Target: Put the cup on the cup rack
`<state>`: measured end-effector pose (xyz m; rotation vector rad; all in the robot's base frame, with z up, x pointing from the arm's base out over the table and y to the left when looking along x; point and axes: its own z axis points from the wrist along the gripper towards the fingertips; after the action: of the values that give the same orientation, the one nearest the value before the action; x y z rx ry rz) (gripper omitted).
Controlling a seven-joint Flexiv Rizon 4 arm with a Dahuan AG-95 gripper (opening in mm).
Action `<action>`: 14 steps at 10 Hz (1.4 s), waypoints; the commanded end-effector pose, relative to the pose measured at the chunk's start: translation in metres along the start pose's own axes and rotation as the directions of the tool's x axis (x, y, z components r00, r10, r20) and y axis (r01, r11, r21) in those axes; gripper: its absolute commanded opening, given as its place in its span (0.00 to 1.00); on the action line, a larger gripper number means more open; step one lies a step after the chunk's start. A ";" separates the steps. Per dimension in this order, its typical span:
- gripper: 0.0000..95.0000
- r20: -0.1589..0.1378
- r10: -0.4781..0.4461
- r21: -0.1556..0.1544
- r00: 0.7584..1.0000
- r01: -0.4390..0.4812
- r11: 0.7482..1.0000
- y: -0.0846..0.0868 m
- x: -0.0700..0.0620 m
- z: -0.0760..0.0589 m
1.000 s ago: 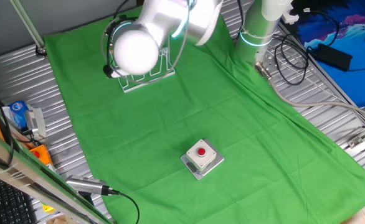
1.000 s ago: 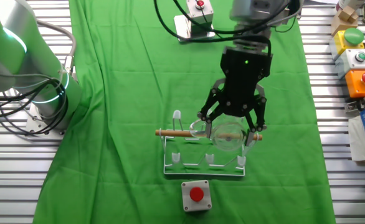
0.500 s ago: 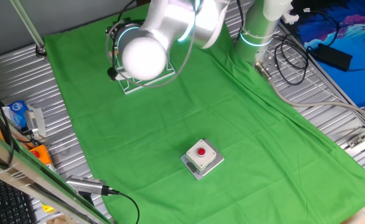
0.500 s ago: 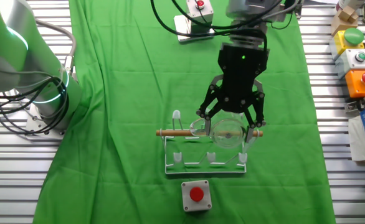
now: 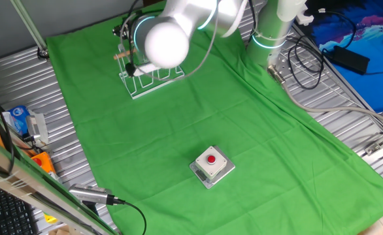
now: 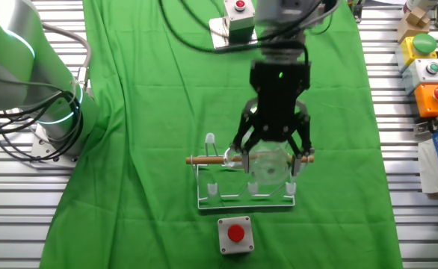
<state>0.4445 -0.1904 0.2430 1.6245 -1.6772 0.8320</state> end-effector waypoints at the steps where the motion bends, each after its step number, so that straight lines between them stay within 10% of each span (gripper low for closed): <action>1: 0.00 -0.003 -0.003 0.004 1.000 0.003 1.000 0.000 0.003 0.001; 4: 0.00 -0.047 -0.017 0.031 0.999 0.018 0.999 0.003 0.006 0.003; 14: 0.00 -0.015 0.002 0.033 1.000 -0.001 0.999 0.004 0.011 0.000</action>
<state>0.4414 -0.1967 0.2523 1.6346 -1.6645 0.8752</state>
